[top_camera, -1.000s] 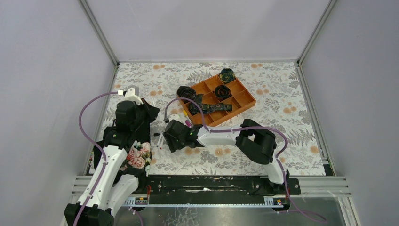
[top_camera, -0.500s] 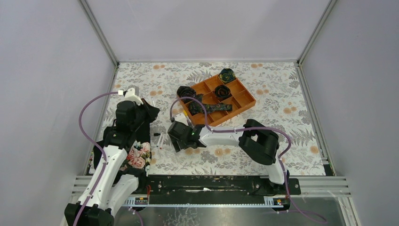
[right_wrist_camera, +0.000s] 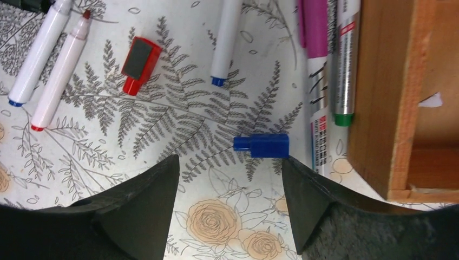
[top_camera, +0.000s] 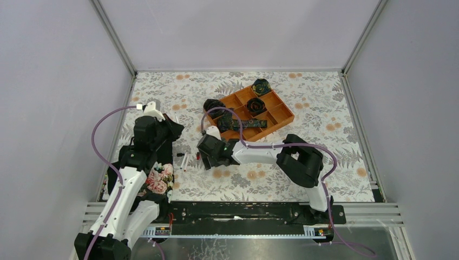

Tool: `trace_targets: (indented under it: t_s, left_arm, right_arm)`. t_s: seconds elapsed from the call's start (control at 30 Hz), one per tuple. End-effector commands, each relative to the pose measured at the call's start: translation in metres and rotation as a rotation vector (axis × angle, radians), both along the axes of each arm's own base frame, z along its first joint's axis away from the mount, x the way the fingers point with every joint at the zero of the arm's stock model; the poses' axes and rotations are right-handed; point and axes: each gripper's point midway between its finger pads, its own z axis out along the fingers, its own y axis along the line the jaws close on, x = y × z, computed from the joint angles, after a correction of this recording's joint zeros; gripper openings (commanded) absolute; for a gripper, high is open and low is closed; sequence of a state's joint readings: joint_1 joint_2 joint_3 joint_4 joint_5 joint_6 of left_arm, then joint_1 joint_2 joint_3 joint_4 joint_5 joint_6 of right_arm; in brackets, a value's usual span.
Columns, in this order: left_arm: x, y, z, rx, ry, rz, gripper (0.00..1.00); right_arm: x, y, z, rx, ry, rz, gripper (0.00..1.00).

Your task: Insert the pens into the pen caps

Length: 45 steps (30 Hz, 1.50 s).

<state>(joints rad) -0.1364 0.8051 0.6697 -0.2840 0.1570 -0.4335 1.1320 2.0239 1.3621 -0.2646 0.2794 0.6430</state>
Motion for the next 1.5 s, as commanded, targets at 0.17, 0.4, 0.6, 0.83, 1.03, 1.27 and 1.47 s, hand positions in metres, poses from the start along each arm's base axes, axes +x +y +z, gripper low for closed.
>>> trace_targets:
  t_s: [0.17, 0.4, 0.6, 0.83, 1.03, 1.27, 1.47]
  left_arm:
    - [0.002, 0.001, 0.003, 0.007, -0.024, -0.002, 0.0]
    - [0.002, 0.002, 0.004, 0.007, -0.028, -0.001, 0.0]
    - [0.001, 0.002, 0.004, 0.006, -0.032, -0.003, 0.0]
    - [0.001, 0.0, 0.004, 0.003, -0.031, -0.008, 0.0]
    - [0.001, 0.0, 0.005, 0.002, -0.034, -0.011, 0.0]
    - [0.001, 0.0, 0.004, 0.005, -0.03, -0.01, 0.0]
    - [0.001, 0.0, 0.004, 0.004, -0.029, -0.011, 0.0]
  right_arm:
    - [0.019, -0.005, -0.002, -0.041, -0.024, -0.021, 0.68]
    - [0.02, -0.002, -0.006, -0.053, -0.027, 0.003, 0.51]
    - [0.017, -0.003, -0.009, -0.068, -0.032, 0.078, 0.33]
    - [-0.019, -0.026, 0.0, -0.033, -0.011, 0.317, 0.25]
    - [-0.05, -0.069, 0.005, -0.072, 0.009, 0.475, 0.34]
    - [-0.052, -0.079, 0.015, -0.057, 0.061, 0.282, 0.67]
    - [-0.048, -0.082, 0.029, 0.002, 0.12, -0.04, 0.68]
